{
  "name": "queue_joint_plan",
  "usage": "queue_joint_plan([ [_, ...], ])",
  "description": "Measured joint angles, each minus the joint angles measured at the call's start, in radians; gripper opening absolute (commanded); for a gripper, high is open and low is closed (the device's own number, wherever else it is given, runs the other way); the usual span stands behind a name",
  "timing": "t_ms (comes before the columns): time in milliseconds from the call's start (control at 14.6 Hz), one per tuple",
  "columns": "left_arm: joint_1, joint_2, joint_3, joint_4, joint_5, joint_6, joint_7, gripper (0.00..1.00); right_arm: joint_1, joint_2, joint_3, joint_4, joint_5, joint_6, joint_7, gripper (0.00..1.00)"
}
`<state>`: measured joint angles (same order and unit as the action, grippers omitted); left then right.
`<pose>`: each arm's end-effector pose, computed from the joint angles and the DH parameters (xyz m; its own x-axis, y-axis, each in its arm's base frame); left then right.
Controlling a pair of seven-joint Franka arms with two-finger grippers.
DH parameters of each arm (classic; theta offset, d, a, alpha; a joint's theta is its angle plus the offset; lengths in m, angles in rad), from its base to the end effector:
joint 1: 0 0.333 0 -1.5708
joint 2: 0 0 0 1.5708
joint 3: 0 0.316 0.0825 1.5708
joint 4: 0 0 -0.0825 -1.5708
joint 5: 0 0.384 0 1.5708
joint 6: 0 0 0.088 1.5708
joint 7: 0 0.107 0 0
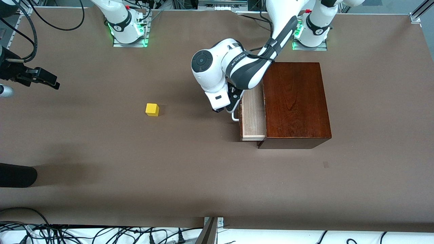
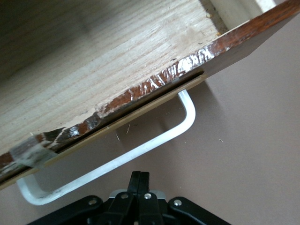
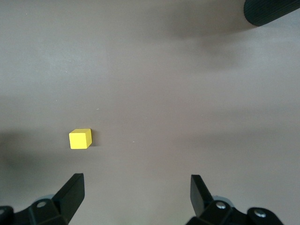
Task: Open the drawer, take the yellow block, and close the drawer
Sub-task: 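Push the drawer shut into the box with the left gripper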
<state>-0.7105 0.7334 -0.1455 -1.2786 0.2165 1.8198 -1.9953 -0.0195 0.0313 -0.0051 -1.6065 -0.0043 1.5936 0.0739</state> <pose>0.5042 -0.5173 0.3053 0.4617 0.8713 0.1664 0.8862 -0.4452 -0.1278 0.5640 -0.0143 0.5921 0.9942 -0.0982 -0.0437 -0.0980 -0.9952 0.0077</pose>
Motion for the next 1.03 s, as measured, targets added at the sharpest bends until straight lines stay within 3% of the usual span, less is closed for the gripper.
queue_joint_plan([
  [686, 0.021, -0.005, 0.004, -0.014, 0.000, -0.011, 0.040, 0.00, 0.000, 0.002, 0.000, 0.000, 0.000, 0.004, 0.000, 1.00],
  [1030, 0.058, -0.051, 0.000, -0.085, -0.002, -0.017, 0.097, 0.00, 0.000, 0.002, 0.000, 0.000, 0.000, 0.004, 0.000, 1.00],
])
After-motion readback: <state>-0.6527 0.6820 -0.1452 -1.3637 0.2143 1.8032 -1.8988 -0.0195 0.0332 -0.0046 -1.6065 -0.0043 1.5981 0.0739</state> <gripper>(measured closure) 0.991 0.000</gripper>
